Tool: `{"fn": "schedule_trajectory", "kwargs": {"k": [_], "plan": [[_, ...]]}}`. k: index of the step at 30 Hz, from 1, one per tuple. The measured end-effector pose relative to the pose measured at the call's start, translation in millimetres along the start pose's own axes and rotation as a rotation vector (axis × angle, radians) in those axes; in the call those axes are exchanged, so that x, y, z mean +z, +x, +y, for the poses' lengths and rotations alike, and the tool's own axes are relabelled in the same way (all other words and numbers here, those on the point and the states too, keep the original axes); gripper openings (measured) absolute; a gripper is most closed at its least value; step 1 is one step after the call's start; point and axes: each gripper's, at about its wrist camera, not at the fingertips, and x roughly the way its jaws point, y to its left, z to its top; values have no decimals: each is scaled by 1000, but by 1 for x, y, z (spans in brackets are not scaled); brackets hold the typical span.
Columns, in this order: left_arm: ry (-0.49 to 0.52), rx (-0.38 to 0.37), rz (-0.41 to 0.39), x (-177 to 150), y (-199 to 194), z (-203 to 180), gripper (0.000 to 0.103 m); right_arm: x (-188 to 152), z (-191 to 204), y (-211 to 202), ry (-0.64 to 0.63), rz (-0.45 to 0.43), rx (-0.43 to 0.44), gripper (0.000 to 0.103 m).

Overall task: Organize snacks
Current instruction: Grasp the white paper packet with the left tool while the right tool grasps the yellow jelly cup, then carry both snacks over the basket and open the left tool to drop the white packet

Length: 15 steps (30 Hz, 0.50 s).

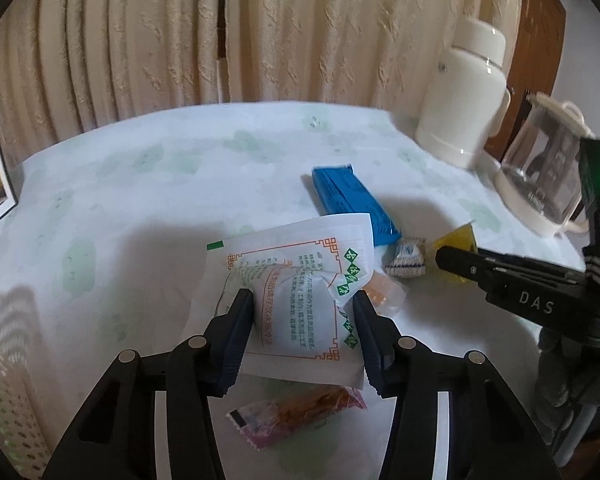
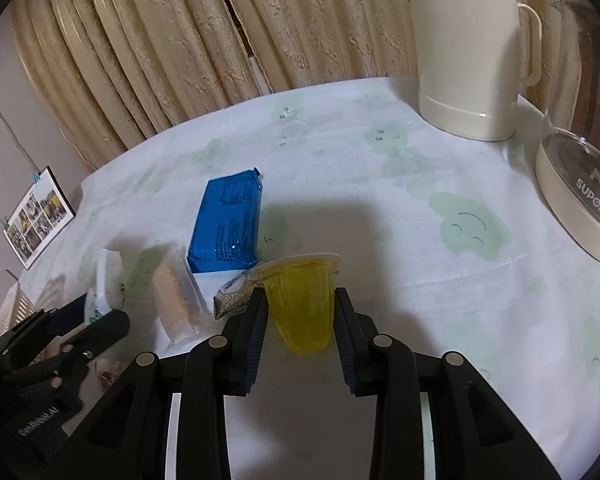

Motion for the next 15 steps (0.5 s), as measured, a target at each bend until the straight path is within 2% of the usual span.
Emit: {"fn": "schedule_trajectory", "kwargs": {"k": [9, 15], "plan": [[-35, 33, -121, 4, -47, 6, 50, 2, 1, -14, 16, -31, 44, 30], [-86, 149, -207, 1, -79, 23, 51, 1, 3, -23, 18, -49, 69, 30]]}}
